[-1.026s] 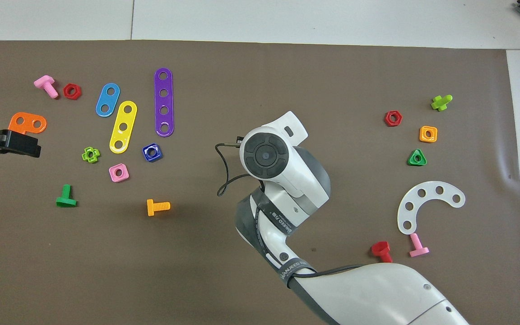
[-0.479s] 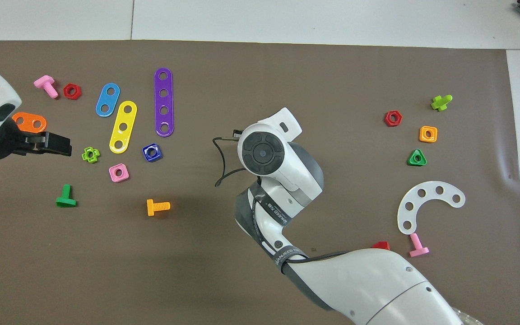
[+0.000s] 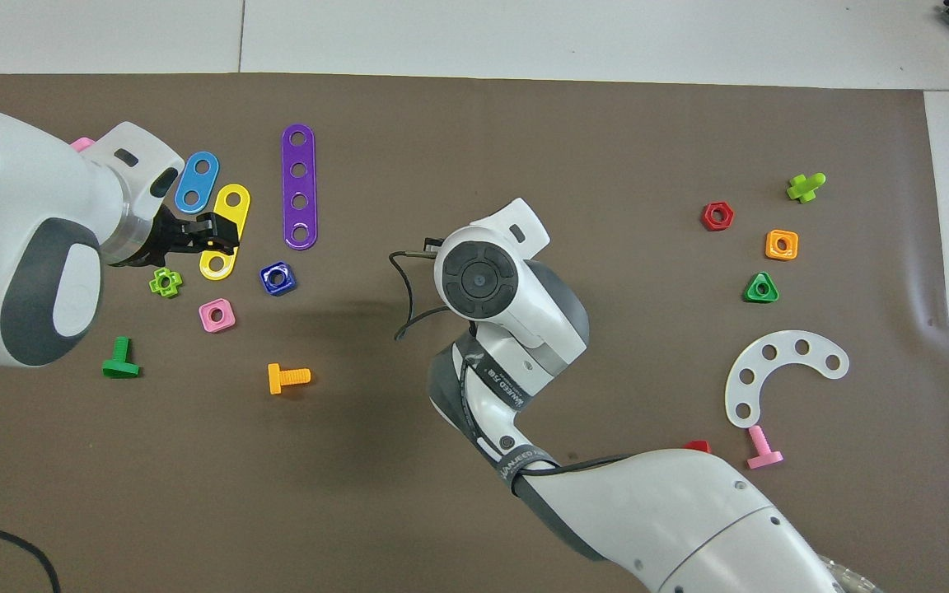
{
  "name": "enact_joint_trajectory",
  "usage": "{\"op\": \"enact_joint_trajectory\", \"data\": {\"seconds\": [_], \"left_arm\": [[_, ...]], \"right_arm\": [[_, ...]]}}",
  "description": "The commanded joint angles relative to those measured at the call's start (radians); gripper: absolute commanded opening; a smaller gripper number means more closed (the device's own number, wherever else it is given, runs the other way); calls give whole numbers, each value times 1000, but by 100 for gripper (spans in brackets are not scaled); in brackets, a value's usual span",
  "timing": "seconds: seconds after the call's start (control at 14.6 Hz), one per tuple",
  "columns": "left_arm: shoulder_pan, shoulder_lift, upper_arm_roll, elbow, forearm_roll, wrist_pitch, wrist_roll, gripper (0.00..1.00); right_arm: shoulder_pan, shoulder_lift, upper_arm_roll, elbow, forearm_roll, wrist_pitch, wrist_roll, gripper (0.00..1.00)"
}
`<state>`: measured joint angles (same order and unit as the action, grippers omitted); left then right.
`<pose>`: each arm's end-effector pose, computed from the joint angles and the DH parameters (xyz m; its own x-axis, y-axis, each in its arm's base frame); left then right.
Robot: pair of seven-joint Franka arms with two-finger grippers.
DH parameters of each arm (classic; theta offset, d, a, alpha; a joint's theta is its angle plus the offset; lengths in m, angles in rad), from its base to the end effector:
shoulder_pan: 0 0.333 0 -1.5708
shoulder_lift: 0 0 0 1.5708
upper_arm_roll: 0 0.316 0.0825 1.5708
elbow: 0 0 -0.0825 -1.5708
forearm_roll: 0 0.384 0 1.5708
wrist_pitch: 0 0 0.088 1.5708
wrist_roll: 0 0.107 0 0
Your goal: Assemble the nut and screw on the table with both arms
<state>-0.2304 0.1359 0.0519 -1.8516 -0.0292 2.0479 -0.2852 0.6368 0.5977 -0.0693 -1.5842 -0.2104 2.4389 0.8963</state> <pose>0.5933 -0.1098 0.4535 0.9915 0.1191 0.0525 0.1173 -0.9924 0.0359 0.6033 0.3934 0.3148 0.9358 -0.1676 0.3102 -0.1590 -0.9859 -0.0530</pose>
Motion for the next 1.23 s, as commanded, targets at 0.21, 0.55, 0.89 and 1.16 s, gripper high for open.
{"op": "enact_joint_trajectory", "data": {"seconds": [0.21, 0.55, 0.89, 1.16], "left_arm": [[-33, 76, 16, -44, -11, 135, -184, 86], [-78, 184, 20, -44, 0, 217, -287, 83], [-83, 238, 20, -58, 29, 251, -285, 77], [-92, 234, 20, -84, 40, 235, -287, 69]], "right_arm": [[-69, -128, 3, 3, -4, -76, 16, 100], [-175, -327, 3, 3, -4, -314, -74, 100], [-388, -487, 2, 3, 180, -551, -402, 100], [-540, -575, 2, 1, 184, -722, -607, 100]]}}
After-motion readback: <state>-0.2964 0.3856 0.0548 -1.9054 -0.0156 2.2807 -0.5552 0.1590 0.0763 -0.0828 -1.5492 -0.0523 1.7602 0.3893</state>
